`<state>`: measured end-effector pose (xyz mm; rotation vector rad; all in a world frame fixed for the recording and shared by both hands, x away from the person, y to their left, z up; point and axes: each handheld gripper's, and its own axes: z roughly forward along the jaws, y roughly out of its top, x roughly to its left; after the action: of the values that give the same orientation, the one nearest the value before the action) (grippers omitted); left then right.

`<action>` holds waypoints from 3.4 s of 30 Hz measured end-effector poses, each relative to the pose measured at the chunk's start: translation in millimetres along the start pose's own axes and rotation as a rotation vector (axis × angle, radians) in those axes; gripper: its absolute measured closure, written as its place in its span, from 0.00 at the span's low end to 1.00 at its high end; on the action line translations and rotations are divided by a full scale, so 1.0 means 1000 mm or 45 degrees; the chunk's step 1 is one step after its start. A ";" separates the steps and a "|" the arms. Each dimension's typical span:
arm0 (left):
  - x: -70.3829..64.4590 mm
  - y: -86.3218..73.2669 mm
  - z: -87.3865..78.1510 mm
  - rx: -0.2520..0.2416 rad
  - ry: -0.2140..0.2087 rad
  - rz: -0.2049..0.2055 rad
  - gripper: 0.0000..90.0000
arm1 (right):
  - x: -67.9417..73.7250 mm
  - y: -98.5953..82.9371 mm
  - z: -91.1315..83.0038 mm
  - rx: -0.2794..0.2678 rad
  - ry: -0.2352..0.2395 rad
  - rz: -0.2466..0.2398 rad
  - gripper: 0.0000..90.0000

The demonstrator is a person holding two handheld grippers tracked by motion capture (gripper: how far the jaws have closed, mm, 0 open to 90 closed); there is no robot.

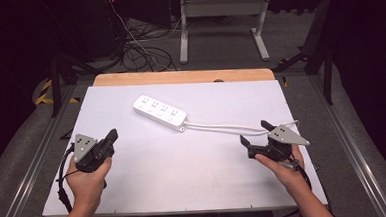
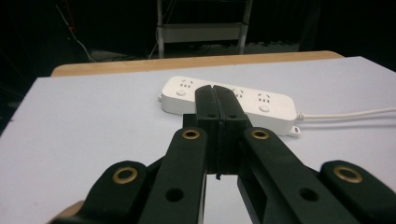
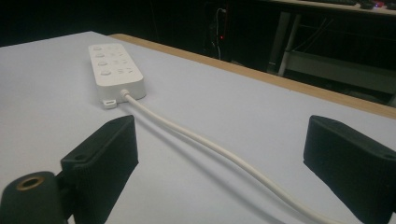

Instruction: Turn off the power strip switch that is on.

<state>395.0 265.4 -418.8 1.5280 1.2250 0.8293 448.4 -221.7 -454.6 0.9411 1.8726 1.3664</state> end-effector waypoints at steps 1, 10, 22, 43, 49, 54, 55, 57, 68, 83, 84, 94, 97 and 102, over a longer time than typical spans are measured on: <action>0.000 0.001 0.000 -0.003 0.005 0.000 1.00 | 0.000 0.000 0.000 0.001 0.000 -0.001 0.12; 0.004 0.013 0.020 0.034 -0.018 -0.058 1.00 | 0.001 0.000 0.000 0.004 0.004 -0.007 0.12; -0.011 0.025 0.038 0.103 -0.092 0.047 1.00 | 0.002 -0.001 0.001 0.018 0.011 -0.014 0.12; -0.025 0.036 0.076 0.182 -0.142 0.134 1.00 | 0.002 -0.002 0.001 0.035 0.017 -0.007 0.13; -0.040 0.038 0.092 0.218 -0.170 0.184 1.00 | 0.002 -0.002 0.001 0.036 0.015 -0.006 0.13; -0.052 0.040 0.108 0.248 -0.195 0.221 1.00 | 0.002 -0.002 0.000 0.041 0.014 -0.011 0.13; -0.052 0.040 0.108 0.248 -0.195 0.221 1.00 | 0.002 -0.002 0.000 0.041 0.014 -0.011 0.13; -0.055 0.041 0.112 0.259 -0.201 0.225 1.00 | 0.002 -0.002 0.000 0.041 0.013 -0.012 0.13; -0.069 0.039 0.162 0.429 -0.195 0.293 1.00 | 0.002 -0.003 0.002 0.052 0.013 -0.006 0.13; -0.082 0.033 0.200 0.708 -0.155 0.403 1.00 | 0.003 -0.003 0.004 0.057 0.014 0.000 0.12; -0.082 0.033 0.200 0.711 -0.153 0.401 1.00 | 0.003 -0.003 0.004 0.057 0.015 -0.002 0.12; -0.081 0.030 0.205 0.730 -0.170 0.374 1.00 | 0.003 -0.003 0.004 0.057 0.017 0.003 0.13; -0.081 0.029 0.206 0.746 -0.174 0.386 1.00 | 0.003 -0.003 0.004 0.061 0.017 0.002 0.13; -0.083 0.028 0.205 0.744 -0.142 0.466 1.00 | 0.004 -0.003 0.005 0.071 0.014 -0.002 0.13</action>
<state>570.1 129.7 -448.1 2.2894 1.1787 0.6254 449.5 -216.7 -459.2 0.9620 1.9282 1.3268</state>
